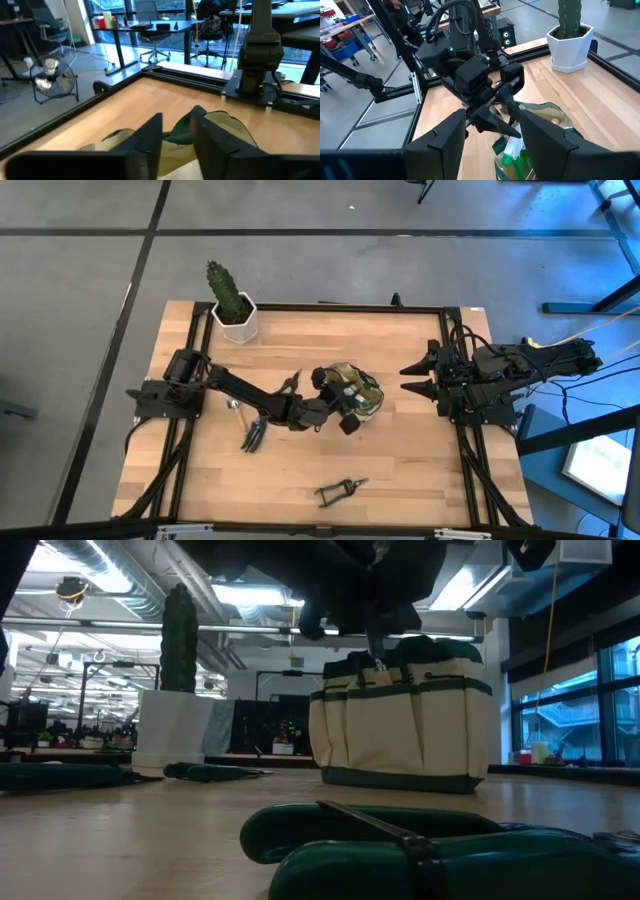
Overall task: Pick & Place Garden tools in Gardening bag
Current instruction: Put the top trowel into the gardening bag, then adjust the gardening bag on the table
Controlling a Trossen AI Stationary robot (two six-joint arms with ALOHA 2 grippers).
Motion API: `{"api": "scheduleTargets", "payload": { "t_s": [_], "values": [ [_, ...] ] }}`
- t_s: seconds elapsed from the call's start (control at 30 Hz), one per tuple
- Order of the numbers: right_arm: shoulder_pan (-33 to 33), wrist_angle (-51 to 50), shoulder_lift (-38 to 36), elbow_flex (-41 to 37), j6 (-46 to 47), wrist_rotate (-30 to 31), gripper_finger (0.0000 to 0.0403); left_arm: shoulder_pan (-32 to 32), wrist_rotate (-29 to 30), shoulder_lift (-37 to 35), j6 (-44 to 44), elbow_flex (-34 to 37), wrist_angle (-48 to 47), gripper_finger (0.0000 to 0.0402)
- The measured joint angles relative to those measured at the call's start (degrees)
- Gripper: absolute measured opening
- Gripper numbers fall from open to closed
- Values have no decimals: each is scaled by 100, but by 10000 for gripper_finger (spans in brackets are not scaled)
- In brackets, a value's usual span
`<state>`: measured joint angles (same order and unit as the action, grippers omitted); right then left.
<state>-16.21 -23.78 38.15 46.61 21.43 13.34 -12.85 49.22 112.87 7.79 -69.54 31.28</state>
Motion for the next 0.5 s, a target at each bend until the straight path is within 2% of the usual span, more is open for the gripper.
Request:
{"api": "scheduleTargets", "payload": {
  "t_s": [0.13,0.27,0.37,0.5],
  "values": [
    [0,-2,0,0,0,0,193,20,18,-1,432,0,-331,168],
    [0,-2,0,1,20,1,193,-21,293,-1,414,0,-149,212],
    [0,-2,0,0,20,1,193,-67,523,-50,164,-1,98,226],
    [0,-2,0,0,22,1,193,-79,565,-80,206,-9,93,224]
  ]
}}
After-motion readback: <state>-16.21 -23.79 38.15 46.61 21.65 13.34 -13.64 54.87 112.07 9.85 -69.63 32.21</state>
